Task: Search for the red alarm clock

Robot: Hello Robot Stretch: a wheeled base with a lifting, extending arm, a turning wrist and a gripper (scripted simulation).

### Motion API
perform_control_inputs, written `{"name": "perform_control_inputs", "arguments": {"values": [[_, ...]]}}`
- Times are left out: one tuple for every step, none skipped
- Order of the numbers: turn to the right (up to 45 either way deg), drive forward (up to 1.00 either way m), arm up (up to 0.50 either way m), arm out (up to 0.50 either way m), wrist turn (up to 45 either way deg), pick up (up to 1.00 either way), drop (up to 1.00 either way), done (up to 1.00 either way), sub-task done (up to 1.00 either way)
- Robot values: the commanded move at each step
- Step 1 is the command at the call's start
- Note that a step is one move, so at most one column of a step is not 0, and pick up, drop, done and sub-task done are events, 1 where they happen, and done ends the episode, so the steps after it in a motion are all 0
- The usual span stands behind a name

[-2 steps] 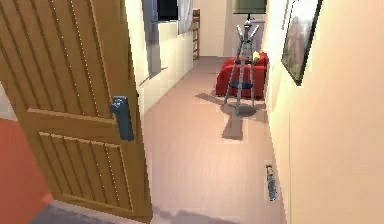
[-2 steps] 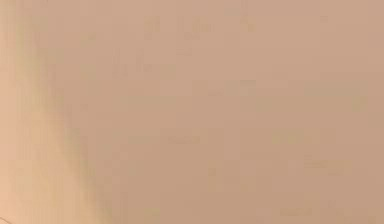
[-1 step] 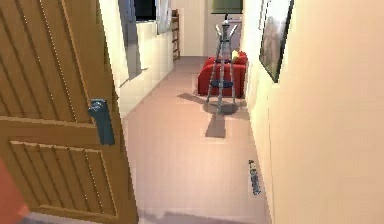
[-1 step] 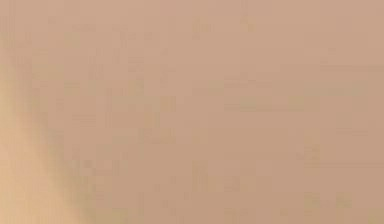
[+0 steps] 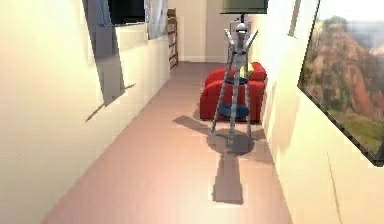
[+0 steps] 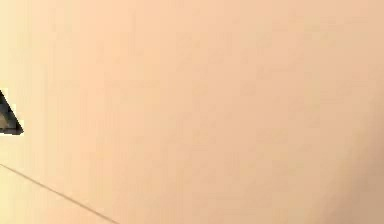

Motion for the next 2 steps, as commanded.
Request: {"name": "perform_control_inputs", "arguments": {"values": [[9.0, 0.0, 0.0, 0.0, 0.0, 0.0, 0.0, 0.0, 0.0], [0.0, 0.35, 0.0, 0.0, 0.0, 0.0, 0.0, 0.0, 0.0]]}}
